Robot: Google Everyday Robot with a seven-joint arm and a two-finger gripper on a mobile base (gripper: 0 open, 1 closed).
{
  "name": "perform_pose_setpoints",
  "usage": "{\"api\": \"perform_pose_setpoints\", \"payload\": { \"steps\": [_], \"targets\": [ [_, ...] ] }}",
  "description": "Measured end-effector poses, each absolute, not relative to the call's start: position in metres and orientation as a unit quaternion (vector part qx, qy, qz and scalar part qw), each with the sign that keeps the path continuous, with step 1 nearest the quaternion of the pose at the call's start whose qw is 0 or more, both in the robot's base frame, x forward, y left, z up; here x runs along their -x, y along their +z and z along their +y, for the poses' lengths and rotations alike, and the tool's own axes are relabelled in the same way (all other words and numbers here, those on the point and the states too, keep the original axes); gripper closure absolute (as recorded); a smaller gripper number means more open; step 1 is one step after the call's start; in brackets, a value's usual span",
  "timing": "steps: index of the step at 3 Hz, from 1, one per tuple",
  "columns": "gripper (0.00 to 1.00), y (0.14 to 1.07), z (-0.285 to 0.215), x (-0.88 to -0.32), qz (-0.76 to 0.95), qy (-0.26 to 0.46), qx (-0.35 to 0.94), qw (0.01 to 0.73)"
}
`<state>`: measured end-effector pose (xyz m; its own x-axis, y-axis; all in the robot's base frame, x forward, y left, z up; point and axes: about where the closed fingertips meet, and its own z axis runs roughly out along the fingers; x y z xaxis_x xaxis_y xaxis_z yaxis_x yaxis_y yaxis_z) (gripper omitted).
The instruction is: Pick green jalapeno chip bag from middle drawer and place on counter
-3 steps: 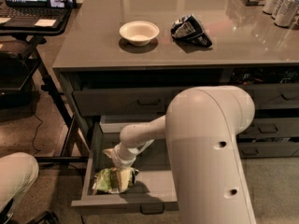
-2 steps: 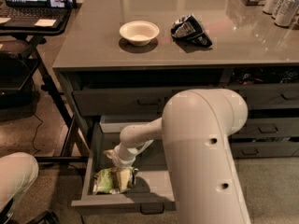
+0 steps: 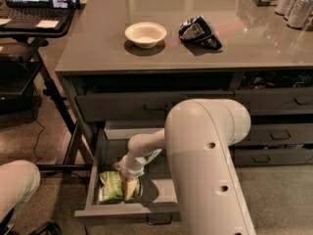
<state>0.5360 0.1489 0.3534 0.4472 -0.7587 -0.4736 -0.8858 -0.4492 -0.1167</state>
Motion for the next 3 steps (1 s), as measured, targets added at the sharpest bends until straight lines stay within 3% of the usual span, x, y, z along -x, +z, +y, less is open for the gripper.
{"api": "perform_pose_setpoints", "payload": {
  "steps": [3],
  "targets": [
    [0.89,0.395,0.133,-0.535,0.495,0.130,0.829,0.225]
  ]
}}
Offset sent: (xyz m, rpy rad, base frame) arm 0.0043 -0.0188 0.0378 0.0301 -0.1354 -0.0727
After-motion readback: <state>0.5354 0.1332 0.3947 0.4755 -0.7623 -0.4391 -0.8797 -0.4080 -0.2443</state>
